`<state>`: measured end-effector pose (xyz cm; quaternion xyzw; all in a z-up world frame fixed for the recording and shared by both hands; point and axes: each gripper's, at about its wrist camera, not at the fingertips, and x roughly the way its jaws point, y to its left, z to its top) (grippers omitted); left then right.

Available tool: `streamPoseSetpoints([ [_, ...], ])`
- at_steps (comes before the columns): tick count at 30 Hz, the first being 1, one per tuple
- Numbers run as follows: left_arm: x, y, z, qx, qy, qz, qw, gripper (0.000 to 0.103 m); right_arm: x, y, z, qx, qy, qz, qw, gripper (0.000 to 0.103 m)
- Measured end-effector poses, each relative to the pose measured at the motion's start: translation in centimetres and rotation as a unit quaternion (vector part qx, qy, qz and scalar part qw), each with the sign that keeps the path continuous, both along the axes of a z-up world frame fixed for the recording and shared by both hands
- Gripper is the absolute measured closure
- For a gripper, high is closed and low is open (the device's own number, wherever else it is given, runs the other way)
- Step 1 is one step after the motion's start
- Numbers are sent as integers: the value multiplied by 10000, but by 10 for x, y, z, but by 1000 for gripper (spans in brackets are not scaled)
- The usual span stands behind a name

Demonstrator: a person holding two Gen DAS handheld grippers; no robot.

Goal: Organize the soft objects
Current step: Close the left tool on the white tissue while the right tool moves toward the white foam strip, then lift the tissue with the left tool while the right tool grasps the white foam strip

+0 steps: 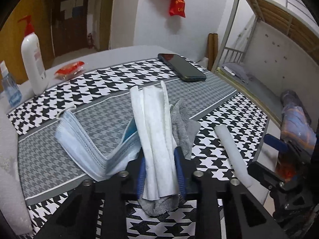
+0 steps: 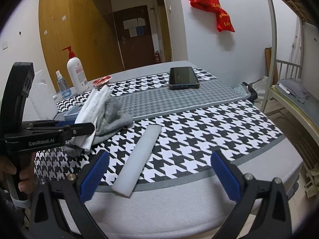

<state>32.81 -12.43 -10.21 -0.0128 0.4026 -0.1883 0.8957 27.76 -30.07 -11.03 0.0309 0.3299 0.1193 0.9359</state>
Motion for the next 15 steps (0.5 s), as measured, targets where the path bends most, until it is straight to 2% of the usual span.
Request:
streamPoseSetpoints([
  [2,-1,2,3,-86,-94,-24,9999,91,1,2,-1,-7,16,25,10000,0],
  [10,-11,17,18,-548,-484,-49,9973,93,5,13,-4,-48,63,196,9998,0],
  [15,-18,21,26,-614,-740,14,9954,93,7,15,-2,-13,77,209,9998,0],
])
